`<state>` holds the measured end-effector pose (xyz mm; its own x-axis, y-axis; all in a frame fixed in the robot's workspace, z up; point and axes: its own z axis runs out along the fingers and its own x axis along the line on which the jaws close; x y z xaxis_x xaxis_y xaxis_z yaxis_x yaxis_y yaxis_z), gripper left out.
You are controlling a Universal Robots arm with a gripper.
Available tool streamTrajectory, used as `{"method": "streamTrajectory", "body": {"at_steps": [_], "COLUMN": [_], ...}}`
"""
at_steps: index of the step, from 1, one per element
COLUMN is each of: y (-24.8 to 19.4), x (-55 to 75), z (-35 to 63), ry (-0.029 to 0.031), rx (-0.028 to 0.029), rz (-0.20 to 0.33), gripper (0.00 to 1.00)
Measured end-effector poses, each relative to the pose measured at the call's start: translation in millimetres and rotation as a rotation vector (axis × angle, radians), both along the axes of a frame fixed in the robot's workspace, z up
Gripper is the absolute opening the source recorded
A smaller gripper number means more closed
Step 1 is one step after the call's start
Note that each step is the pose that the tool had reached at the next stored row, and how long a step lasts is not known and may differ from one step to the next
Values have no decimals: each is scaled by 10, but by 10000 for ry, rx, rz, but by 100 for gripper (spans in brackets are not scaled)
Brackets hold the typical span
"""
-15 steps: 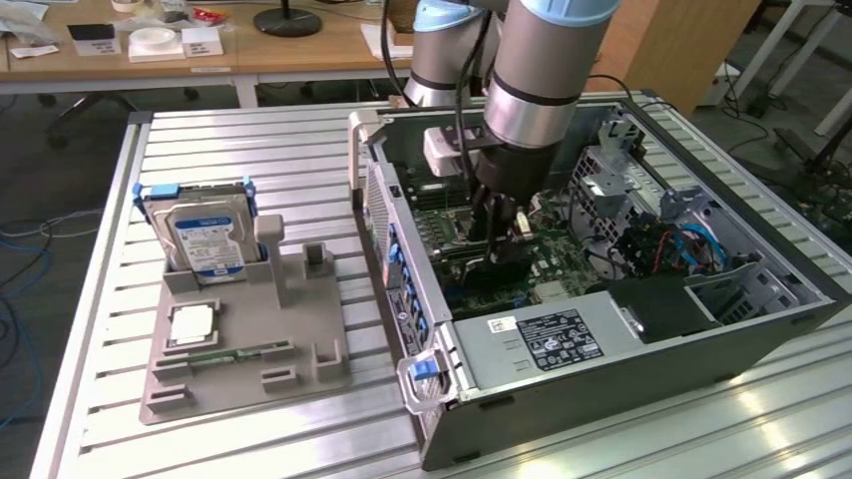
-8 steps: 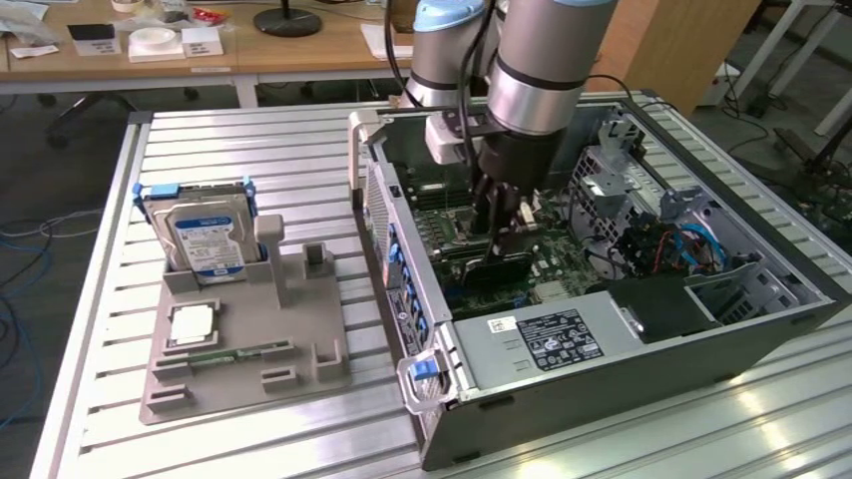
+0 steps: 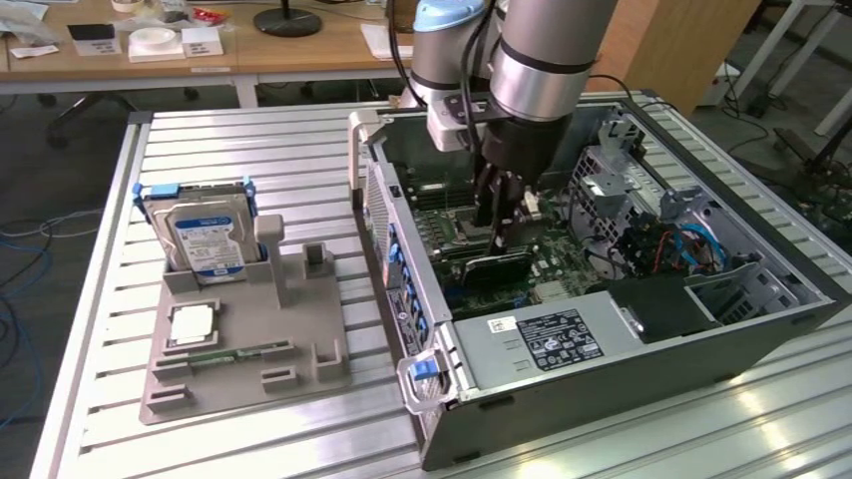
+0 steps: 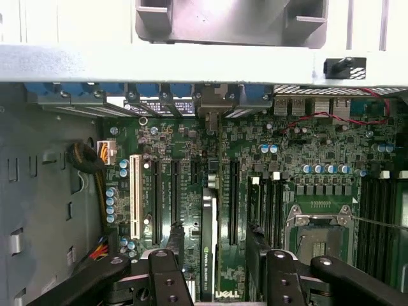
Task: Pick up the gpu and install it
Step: 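Insert the gpu into the slot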
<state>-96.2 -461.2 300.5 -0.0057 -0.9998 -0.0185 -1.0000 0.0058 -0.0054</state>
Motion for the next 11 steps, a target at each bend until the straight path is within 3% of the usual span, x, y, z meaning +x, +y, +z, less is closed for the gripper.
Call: {"method": "streamTrajectory", "body": {"at_steps": [11], "y": [0], "x": [59], "z": [1], "ry": [0], "rx": [-1], "rz": [0], "gripper": [51]}}
